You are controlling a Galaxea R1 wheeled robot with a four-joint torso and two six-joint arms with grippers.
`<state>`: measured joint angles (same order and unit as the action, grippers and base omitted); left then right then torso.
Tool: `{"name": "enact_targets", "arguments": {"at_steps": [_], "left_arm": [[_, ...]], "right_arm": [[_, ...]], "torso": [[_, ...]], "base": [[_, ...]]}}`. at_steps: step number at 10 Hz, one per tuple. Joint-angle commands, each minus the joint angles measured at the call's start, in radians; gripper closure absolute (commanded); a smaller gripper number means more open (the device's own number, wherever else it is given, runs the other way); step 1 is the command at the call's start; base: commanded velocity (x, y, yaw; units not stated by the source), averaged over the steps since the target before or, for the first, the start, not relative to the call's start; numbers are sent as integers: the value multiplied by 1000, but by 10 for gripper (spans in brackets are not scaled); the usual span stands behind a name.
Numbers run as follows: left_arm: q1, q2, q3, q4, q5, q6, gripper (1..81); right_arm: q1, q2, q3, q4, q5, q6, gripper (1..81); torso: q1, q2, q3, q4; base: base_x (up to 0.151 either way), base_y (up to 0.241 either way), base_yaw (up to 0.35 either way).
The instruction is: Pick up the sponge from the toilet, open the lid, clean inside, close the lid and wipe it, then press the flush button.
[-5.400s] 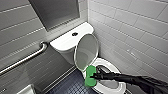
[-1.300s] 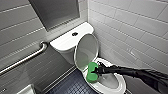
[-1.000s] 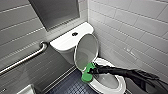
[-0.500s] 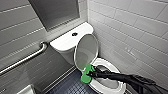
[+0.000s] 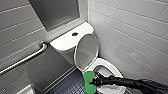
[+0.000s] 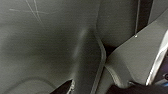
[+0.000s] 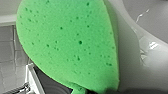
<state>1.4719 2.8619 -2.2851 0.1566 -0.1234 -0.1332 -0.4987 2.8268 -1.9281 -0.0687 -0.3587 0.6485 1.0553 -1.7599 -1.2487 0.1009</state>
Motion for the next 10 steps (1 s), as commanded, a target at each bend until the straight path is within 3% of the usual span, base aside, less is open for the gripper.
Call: {"name": "enact_targets", "arguments": {"at_steps": [1, 10], "left_arm": [[28, -4, 16, 8, 77, 0, 10], [28, -2, 16, 12, 76, 0, 10]], "right_arm": [[76, -79, 97, -10, -88, 23, 811], [50, -465, 396, -10, -63, 76, 811]], "torso": [[0, 0, 0, 0], [0, 0, 0, 0]], "base": [[0, 0, 0], [0, 0, 0]]}}
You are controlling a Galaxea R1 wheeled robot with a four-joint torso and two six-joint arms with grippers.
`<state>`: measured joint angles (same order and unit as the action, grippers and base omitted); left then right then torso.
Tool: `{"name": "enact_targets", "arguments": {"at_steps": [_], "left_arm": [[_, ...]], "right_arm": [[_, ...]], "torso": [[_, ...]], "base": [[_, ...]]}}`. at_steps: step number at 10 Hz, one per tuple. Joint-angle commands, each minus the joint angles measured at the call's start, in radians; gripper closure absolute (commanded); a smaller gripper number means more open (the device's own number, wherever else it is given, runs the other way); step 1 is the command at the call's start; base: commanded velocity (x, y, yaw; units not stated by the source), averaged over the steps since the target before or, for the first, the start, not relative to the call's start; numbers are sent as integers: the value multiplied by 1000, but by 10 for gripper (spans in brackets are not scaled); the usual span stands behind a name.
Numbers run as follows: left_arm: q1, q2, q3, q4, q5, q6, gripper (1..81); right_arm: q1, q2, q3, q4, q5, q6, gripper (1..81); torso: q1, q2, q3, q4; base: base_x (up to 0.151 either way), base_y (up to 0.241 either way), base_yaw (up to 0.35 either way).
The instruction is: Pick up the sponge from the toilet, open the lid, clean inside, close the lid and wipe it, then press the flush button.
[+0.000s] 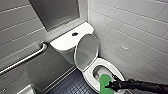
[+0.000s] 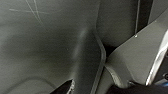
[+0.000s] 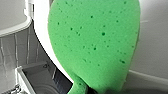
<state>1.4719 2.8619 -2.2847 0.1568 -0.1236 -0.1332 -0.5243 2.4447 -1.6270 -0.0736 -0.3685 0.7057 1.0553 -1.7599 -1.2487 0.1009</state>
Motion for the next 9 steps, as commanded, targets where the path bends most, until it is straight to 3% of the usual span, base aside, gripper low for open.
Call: {"name": "enact_targets", "arguments": {"at_steps": [1, 7, 9], "left_arm": [[28, -4, 16, 9, 72, 1, 10], [23, -7, 19, 15, 68, 3, 10], [21, -10, 22, 15, 67, 3, 10]], "right_arm": [[65, -132, 133, -5, -43, 18, 811], [40, -420, 348, -6, -46, 30, 811], [-3, -471, 371, -6, -43, 32, 811]], "torso": [[0, 0, 0, 0], [0, 0, 0, 0], [0, 0, 0, 0]], "base": [[0, 0, 0], [0, 0, 0], [0, 0, 0]]}}
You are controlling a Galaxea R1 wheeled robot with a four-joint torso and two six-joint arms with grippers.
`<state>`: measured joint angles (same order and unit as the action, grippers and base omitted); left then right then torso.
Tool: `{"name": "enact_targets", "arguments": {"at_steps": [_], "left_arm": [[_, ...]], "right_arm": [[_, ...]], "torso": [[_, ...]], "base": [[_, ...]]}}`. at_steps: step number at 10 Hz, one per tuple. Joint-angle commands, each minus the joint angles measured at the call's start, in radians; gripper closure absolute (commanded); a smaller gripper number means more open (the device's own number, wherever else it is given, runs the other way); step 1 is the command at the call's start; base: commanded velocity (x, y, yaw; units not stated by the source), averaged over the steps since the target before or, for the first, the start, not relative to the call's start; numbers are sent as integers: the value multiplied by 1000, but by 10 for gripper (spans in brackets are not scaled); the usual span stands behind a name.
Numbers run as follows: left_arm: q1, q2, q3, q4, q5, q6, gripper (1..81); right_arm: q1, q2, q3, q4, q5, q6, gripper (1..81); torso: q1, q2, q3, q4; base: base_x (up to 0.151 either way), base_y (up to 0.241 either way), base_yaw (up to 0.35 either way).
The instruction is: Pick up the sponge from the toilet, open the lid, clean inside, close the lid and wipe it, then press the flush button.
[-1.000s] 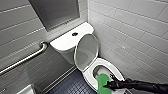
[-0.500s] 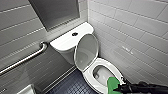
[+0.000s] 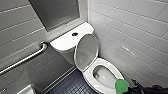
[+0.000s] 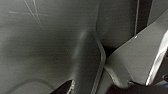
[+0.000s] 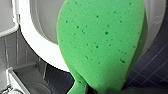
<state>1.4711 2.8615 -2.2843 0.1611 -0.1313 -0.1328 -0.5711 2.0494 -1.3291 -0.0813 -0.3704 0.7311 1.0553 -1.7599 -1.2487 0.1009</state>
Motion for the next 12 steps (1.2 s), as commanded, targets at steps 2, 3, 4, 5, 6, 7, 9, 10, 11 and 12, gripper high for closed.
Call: {"name": "enact_targets", "arguments": {"at_steps": [2, 3, 4, 5, 6, 7, 9, 10, 11, 12], "left_arm": [[16, -26, 41, 11, 75, 2, 10], [4, -40, 61, 11, 75, 1, 10], [-14, -95, 139, 9, 76, -2, 10], [-39, -161, 236, 6, 78, -1, 10], [-65, -215, 315, 6, 82, -1, 10], [-86, -269, 393, 9, 90, -2, 10], [-134, -367, 518, 12, 93, -1, 10], [-162, -411, 575, 11, 96, -1, 10], [-194, -442, 619, 2, 123, -1, 10], [-226, -473, 660, 0, 147, -2, 10]], "right_arm": [[0, -132, 114, -17, -42, 5, 811], [-40, -147, 133, -38, -48, 5, 811], [-121, -176, 154, -107, -47, 5, 811], [-210, -176, 147, -162, -39, 7, 811], [-298, -161, 119, -201, -8, 7, 811], [-372, -136, 70, -235, 62, 5, 811], [-467, -86, -22, -299, 90, 2, 811], [-519, -50, -77, -307, 135, 1, 811], [-554, -25, -123, -307, 182, -1, 811], [-586, 13, -192, -304, 228, -4, 811]], "torso": [[0, 0, 0, 0], [0, 0, 0, 0], [0, 0, 0, 0], [0, 0, 0, 0], [0, 0, 0, 0], [0, 0, 0, 0], [0, 0, 0, 0], [0, 0, 0, 0], [0, 0, 0, 0], [0, 0, 0, 0]], "base": [[0, 0, 0], [0, 0, 0], [0, 0, 0], [0, 0, 0], [0, 0, 0], [0, 0, 0], [0, 0, 0], [0, 0, 0], [0, 0, 0], [0, 0, 0]]}}
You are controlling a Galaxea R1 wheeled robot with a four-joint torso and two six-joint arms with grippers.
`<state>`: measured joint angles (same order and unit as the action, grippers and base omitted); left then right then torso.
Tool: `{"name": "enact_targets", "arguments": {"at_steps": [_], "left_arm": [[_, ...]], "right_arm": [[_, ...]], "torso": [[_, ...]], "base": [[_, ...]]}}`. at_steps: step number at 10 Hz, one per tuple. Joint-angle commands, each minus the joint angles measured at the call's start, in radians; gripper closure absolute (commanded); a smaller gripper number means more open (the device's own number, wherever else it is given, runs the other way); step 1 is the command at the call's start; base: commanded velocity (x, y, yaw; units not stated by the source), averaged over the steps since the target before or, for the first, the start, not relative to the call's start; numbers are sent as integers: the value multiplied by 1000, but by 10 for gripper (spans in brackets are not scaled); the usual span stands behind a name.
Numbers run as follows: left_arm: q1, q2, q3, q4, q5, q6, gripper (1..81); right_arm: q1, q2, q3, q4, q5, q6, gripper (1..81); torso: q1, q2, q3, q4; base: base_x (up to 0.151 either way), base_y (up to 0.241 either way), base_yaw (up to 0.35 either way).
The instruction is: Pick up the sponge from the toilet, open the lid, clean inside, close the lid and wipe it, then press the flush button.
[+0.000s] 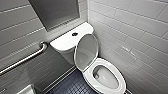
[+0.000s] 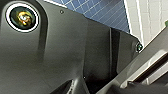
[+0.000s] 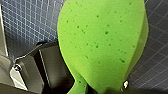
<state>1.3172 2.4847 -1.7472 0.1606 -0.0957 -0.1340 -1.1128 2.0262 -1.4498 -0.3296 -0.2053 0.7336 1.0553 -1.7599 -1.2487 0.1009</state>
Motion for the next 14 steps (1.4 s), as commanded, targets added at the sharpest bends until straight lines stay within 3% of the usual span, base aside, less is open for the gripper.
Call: {"name": "enact_targets", "arguments": {"at_steps": [1, 3, 5, 9, 14], "left_arm": [[-106, -133, 170, -3, 117, -4, 10], [-196, -177, 231, -36, 148, -6, 10], [-328, -200, 282, -140, 194, -6, 10], [-592, -191, 307, -360, 294, -7, 10], [-786, -203, 311, -585, 304, -7, 10]], "right_arm": [[-80, 56, -99, -58, 99, -7, 811], [-147, 85, -122, -68, 147, -19, 811], [-221, 139, -176, -88, 171, -25, 811], [-319, 197, -297, -86, 365, -20, 811], [-326, 238, -328, -88, 374, -19, 811]], "torso": [[0, 0, 0, 0], [0, 0, 0, 0], [0, 0, 0, 0], [0, 0, 0, 0], [0, 0, 0, 0]], "base": [[0, 0, 0], [0, 0, 0], [0, 0, 0], [0, 0, 0], [0, 0, 0]]}}
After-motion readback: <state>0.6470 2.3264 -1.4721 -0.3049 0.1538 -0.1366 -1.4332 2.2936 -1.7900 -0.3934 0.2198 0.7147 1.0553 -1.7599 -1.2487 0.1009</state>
